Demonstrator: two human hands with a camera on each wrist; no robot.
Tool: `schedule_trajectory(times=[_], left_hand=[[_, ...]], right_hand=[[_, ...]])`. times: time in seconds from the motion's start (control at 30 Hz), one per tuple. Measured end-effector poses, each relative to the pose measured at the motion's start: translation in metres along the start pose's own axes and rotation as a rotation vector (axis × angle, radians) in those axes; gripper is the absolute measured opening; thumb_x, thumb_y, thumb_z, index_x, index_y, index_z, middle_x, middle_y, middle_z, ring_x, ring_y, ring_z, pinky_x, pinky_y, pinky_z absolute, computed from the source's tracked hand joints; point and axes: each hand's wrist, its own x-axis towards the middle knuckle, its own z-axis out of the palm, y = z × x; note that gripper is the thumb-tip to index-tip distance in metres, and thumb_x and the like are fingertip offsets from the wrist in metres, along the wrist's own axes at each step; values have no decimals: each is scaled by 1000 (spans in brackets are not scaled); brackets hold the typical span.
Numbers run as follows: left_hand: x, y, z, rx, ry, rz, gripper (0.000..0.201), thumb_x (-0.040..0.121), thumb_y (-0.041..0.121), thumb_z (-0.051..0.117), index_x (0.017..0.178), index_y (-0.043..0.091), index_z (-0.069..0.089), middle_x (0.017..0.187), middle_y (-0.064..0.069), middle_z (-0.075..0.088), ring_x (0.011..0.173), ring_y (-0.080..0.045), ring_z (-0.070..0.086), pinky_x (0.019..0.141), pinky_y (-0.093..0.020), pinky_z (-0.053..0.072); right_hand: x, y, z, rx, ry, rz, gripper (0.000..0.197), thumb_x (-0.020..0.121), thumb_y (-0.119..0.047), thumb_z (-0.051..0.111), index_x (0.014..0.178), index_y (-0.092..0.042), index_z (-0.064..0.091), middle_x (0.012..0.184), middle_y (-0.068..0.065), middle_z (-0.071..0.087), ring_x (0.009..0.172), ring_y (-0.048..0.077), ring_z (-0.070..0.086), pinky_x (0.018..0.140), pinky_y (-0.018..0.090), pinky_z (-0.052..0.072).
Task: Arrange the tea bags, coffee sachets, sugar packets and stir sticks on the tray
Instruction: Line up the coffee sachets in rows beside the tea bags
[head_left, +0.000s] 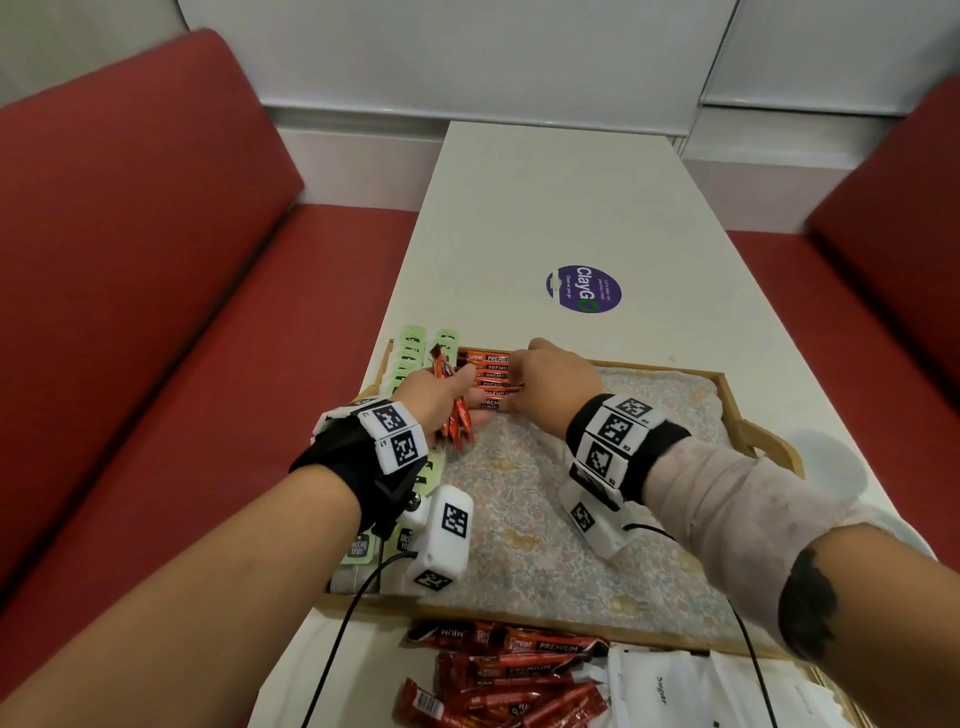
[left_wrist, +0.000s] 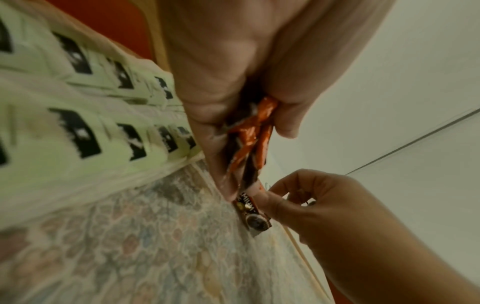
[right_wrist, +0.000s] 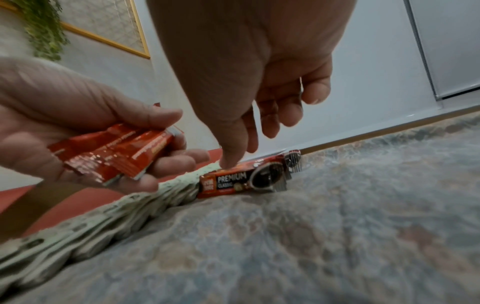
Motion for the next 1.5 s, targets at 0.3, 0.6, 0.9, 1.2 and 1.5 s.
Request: schedule_trajectory(times=[0.3, 0.6, 0.9, 1.2, 1.5], left_hand=[[-13, 7, -3, -112, 73, 23, 30, 95, 32, 55, 83, 4, 59, 83, -16, 66, 64, -27, 64, 50, -35, 56], [-24, 7, -7, -162, 22, 42, 30, 95, 29, 54, 84, 2, 56, 83, -19, 64, 62, -28, 64, 36, -24, 47], [-26, 12, -11, -250, 102, 140, 12, 96, 11, 52, 108, 9, 52, 92, -8, 64, 54, -16, 69, 43, -35, 56], [-24, 10, -11, -204, 101, 107, 4, 96, 16, 54, 96, 11, 54, 93, -5, 65, 75, -20, 67, 55, -37, 57], [-19, 11, -14, -196, 238, 195, 11, 95, 13, 54, 85, 17, 54, 93, -2, 62, 76, -17, 65, 49, -30, 57]], right_hand=[[-27, -26, -15, 303, -3, -262, 25, 75, -30, 73, 90, -17, 57, 87, -4, 63, 78, 17, 58, 69, 30, 47], [-28, -29, -14, 435, 2, -162, 20, 85, -8, 61, 103, -13, 54, 87, 1, 63, 78, 18, 58, 70, 28, 46], [-23, -18, -15, 552, -43, -55, 17, 86, -3, 63, 98, -15, 59, 86, 9, 68, 76, 24, 66, 72, 33, 51], [-20, -2, -14, 514, -59, 30, 3, 87, -10, 66, 85, -11, 64, 75, 5, 66, 59, 15, 60, 68, 28, 52], [-17, 11, -8, 146, -96, 52, 9, 85, -6, 64, 91, -9, 69, 98, 7, 70, 90, 23, 63, 80, 29, 47]])
